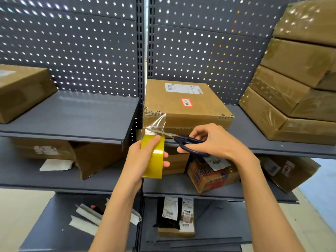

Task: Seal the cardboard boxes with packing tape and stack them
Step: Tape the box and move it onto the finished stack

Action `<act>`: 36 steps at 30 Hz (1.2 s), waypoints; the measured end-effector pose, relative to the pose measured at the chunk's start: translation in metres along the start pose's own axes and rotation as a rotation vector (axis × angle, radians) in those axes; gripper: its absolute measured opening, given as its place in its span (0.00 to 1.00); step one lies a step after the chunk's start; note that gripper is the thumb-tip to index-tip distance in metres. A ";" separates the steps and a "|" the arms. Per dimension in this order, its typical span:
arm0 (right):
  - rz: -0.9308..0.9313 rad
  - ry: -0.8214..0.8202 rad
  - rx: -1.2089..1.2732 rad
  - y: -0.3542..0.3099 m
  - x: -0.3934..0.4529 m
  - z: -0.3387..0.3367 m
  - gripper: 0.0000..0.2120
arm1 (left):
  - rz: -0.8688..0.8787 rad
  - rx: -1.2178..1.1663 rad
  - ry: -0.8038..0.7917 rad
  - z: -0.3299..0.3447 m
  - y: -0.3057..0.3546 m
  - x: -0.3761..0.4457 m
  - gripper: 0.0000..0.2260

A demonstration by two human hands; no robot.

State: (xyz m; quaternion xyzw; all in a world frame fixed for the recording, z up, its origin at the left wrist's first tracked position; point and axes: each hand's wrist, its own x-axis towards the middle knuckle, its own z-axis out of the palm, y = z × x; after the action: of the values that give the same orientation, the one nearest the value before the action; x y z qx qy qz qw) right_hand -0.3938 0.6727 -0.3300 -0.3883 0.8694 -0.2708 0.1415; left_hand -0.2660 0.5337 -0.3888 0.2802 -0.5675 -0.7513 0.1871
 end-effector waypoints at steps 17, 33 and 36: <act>-0.056 -0.017 0.029 0.013 0.009 0.006 0.15 | -0.027 0.008 0.022 0.002 -0.006 -0.001 0.10; -0.153 0.133 0.106 0.011 -0.008 0.019 0.12 | 0.012 -0.043 0.076 0.002 0.005 -0.024 0.06; -0.174 0.189 0.113 0.010 -0.012 0.018 0.11 | 0.033 -0.032 0.076 0.002 0.010 -0.028 0.05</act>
State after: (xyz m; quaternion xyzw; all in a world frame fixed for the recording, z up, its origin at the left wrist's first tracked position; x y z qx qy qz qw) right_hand -0.3835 0.6807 -0.3505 -0.4266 0.8252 -0.3659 0.0565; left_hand -0.2458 0.5493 -0.3731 0.2963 -0.5524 -0.7459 0.2252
